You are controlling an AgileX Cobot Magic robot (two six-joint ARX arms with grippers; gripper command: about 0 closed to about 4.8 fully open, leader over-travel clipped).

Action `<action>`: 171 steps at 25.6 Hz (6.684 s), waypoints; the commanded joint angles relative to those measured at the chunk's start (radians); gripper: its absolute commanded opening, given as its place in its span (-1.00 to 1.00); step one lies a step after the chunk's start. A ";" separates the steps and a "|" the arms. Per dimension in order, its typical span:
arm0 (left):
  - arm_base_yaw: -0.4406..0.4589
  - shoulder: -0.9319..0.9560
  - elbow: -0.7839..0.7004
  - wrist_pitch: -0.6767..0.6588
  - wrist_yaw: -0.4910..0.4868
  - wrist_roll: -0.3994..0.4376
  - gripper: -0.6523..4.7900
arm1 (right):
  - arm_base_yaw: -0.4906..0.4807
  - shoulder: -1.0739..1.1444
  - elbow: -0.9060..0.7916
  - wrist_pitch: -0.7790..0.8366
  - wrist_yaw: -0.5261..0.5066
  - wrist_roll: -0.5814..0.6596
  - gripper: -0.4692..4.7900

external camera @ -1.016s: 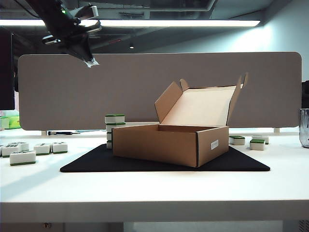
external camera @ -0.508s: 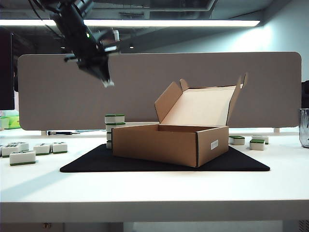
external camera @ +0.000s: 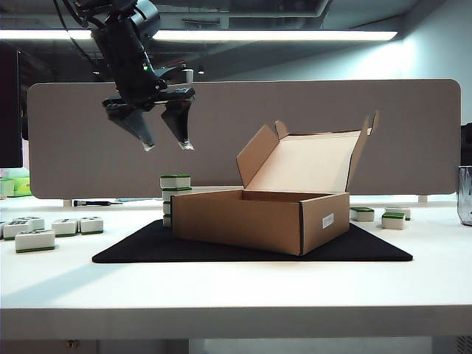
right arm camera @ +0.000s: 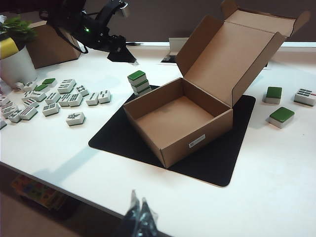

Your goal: Pick up four mahjong tiles and put them into the paper box.

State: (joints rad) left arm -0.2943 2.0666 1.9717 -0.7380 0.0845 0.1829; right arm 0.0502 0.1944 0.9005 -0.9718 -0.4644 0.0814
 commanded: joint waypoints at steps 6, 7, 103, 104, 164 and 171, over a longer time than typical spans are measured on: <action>-0.003 0.055 0.005 -0.012 -0.001 -0.045 0.62 | 0.000 0.002 0.002 -0.005 -0.003 0.000 -0.83; -0.003 0.060 0.005 -0.013 0.005 -0.045 0.61 | 0.000 0.002 0.002 -0.005 -0.003 0.000 -0.83; -0.230 0.340 0.204 -0.146 0.040 -0.060 0.03 | 0.000 0.002 0.002 -0.005 -0.002 -0.001 -0.83; -0.230 0.340 0.204 -0.147 0.039 -0.060 0.04 | 0.000 0.002 0.002 -0.005 -0.002 -0.001 -0.83; -0.062 0.323 0.203 -0.115 -0.125 -0.064 0.36 | 0.000 0.001 0.002 -0.019 -0.006 0.000 -0.83; -0.061 0.340 0.202 -0.117 -0.124 -0.064 -0.04 | 0.000 0.002 0.002 -0.019 -0.005 0.000 -0.83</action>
State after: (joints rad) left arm -0.3553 2.4062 2.1731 -0.8551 -0.0380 0.1184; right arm 0.0502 0.1940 0.9005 -1.0073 -0.4683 0.0814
